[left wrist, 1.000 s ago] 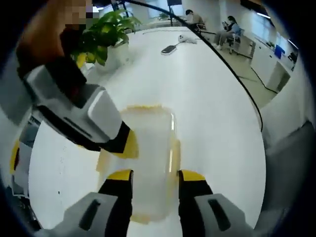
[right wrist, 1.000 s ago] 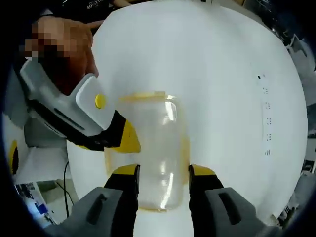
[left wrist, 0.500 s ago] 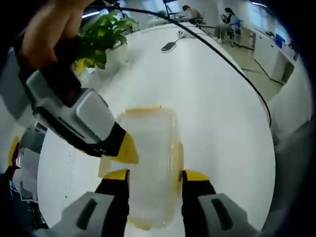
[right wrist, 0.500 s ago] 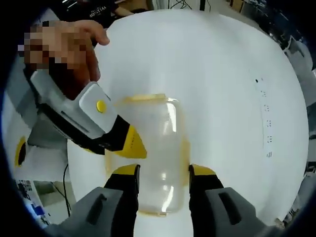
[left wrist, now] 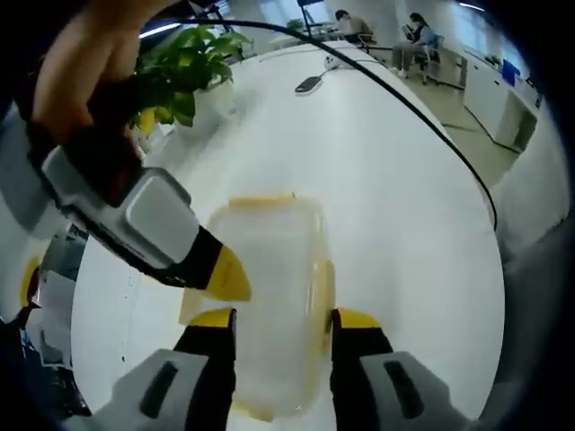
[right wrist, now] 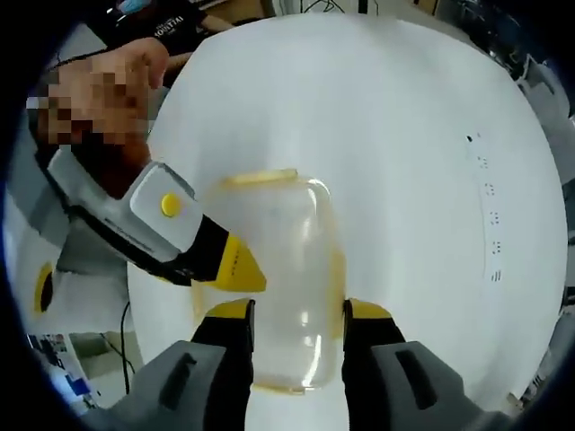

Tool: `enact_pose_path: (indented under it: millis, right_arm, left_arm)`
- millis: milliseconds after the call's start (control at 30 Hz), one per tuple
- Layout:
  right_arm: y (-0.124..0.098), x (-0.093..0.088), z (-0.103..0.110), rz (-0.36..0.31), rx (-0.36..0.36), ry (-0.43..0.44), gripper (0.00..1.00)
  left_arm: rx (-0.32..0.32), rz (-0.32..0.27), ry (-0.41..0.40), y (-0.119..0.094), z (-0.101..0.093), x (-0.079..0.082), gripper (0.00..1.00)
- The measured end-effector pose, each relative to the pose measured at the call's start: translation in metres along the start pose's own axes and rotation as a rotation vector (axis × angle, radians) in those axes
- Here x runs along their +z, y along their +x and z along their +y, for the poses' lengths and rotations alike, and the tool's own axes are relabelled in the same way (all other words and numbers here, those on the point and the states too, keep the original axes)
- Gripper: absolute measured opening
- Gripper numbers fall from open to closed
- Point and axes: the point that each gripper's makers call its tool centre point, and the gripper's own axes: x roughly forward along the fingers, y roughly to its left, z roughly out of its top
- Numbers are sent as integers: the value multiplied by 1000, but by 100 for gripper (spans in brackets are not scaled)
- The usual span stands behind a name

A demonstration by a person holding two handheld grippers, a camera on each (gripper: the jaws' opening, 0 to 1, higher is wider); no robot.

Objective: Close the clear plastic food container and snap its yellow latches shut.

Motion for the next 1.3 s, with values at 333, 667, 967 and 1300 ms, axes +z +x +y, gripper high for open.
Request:
enact_pose_path:
  millis: [333, 667, 967, 1300]
  right_arm:
    - [0, -2, 1, -3, 5, 12, 35]
    - [1, -3, 3, 7, 9, 26, 35]
    - [2, -5, 8, -50, 28, 29, 36]
    - [3, 2, 4, -24, 51, -52, 35]
  left_arm:
    - [11, 0, 7, -1, 1, 0, 35]
    - [30, -17, 36, -7, 8, -5, 34]
    - [10, -23, 57, -6, 15, -5, 37]
    - [61, -60, 64, -2, 12, -5, 38]
